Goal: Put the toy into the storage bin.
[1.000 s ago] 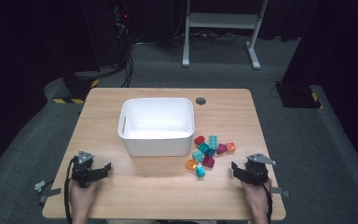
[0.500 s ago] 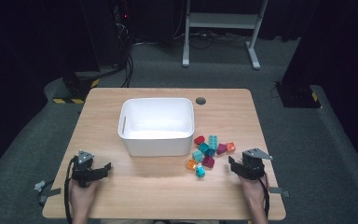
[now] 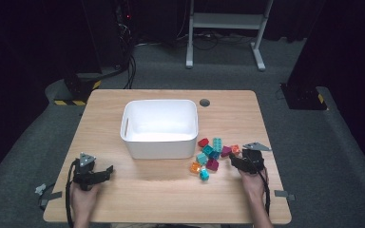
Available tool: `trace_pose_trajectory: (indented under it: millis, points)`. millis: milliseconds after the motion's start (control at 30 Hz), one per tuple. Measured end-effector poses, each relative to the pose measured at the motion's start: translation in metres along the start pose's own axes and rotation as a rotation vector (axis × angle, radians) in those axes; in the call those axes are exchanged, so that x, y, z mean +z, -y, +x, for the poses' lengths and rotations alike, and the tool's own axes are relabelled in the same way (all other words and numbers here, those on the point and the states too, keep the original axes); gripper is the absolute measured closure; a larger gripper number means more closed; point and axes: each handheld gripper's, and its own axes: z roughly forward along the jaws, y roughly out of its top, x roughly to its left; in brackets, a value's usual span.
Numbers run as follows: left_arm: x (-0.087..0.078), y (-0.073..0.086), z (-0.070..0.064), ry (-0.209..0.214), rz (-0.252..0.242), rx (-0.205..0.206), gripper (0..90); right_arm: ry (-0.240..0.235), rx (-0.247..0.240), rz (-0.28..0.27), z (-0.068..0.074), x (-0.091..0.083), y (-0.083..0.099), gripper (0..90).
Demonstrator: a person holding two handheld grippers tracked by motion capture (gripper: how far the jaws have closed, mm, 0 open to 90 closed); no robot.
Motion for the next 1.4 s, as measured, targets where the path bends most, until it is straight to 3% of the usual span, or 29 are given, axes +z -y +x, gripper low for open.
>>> trace_pose_trajectory:
  millis: [300, 733, 1100, 1233, 1400]
  points:
    - [0.0, 0.0, 0.0, 0.0, -0.002, -0.002, 15.4, 0.016, -0.002, 0.018, -0.002, 0.011, -0.01, 41.8]
    - [0.0, 0.0, 0.0, 0.0, -0.001, 0.0, 15.4, 0.014, -0.015, 0.051, -0.004, 0.022, -0.009, 58.0]
    - [0.0, 0.0, 0.0, 0.0, -0.001, -0.001, 15.4, 0.006, -0.028, 0.038, -0.006, 0.005, -0.008, 58.9]
    - [0.0, 0.0, 0.0, 0.0, -0.001, -0.001, 15.4, -0.016, -0.041, 0.027, -0.005, -0.004, -0.012, 58.9]
    - [0.0, 0.0, 0.0, 0.0, -0.001, -0.001, 15.4, -0.079, -0.026, 0.003, -0.005, -0.013, -0.014, 58.9]
